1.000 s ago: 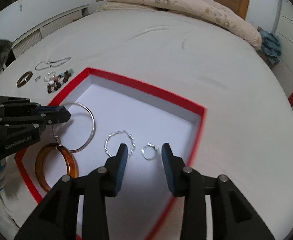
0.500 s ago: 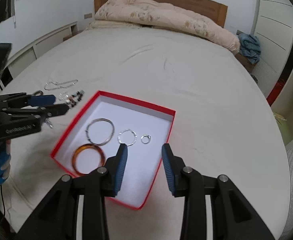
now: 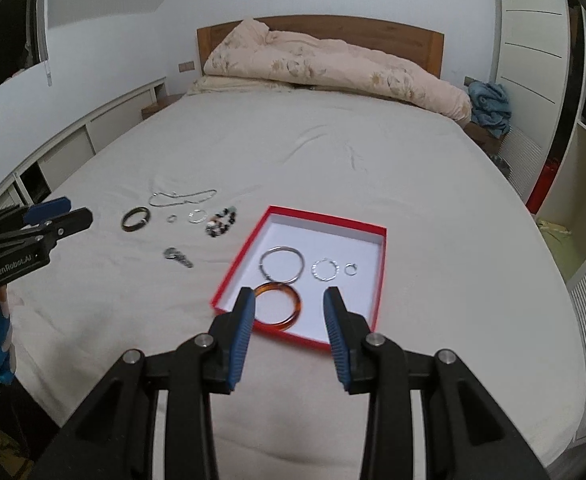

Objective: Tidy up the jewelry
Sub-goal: 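Lift both open tools away from the box toward the remaining jewelry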

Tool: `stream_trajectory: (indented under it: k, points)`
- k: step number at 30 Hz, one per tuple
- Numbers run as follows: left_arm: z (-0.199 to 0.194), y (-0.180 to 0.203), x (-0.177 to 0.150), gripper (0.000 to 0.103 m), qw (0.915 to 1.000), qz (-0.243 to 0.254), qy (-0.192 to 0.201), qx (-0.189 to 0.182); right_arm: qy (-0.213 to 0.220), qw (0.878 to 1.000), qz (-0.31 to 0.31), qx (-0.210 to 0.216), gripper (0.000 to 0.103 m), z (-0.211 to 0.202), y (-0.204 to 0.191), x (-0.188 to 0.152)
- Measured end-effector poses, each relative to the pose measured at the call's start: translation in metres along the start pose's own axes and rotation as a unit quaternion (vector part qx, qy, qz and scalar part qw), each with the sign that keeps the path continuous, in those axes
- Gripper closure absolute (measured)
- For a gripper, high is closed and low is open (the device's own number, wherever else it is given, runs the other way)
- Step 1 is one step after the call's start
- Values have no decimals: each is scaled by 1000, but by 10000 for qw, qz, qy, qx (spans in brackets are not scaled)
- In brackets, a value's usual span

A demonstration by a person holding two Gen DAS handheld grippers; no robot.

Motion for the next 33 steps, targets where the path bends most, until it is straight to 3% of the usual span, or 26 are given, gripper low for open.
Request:
stream_trajectory:
  k: [4, 19, 33]
  points:
    - [-31, -22, -14, 52, 9997, -132, 115, 159, 107, 9999, 69, -9, 69, -21, -14, -7]
    - [-108, -73, -53, 37, 9961, -517, 391, 591, 388, 9989, 208, 161, 69, -79, -71, -33]
    - [-133, -89, -67, 34, 9931, -559, 568, 855, 606, 9973, 46, 402, 69, -95, -114, -27]
Point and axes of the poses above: each gripper's, at about its wrist camera, not at the fingertips, and z roughly the way its jaws point, y to its right, x to its top, the point moved 7 cm from there along z, roughly the way its jaws point, and after that the axes turned 3 degrees about z, right-handed, at the moved point
